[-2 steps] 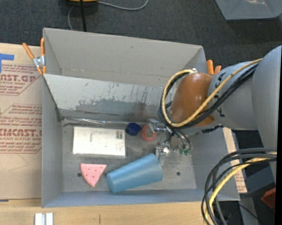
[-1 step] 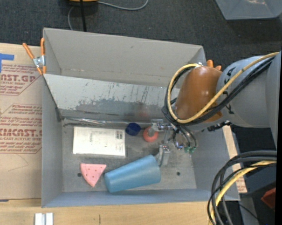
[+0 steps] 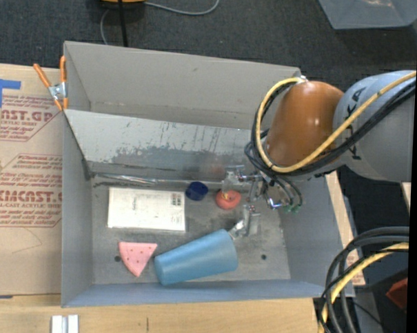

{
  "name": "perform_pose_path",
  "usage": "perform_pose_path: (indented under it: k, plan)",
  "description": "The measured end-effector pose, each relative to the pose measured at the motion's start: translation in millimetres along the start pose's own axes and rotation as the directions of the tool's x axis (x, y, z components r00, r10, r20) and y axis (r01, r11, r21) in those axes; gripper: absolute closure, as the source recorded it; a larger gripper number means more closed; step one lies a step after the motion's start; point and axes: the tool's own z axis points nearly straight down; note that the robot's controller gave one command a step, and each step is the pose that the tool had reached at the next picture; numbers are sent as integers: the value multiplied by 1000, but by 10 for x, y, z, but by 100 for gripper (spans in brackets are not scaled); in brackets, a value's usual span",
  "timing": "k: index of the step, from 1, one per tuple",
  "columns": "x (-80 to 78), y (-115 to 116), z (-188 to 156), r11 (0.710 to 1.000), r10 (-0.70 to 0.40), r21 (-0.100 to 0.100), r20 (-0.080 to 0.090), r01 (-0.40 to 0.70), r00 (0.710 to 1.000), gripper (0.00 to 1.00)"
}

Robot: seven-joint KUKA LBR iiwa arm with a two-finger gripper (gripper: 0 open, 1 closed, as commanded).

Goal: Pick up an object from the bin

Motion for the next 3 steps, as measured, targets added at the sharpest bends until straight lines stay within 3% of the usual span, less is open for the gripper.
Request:
perform_pose_path:
  k: [1, 2, 3]
  plan:
    - [-84, -12, 248, 990, -140, -1, 1, 140, 990, 0]
    - [34, -195, 671, 994, 108, -3, 1, -108, 994, 0]
    - [-68, -676, 583, 991, -134, -1, 3, 134, 991, 100]
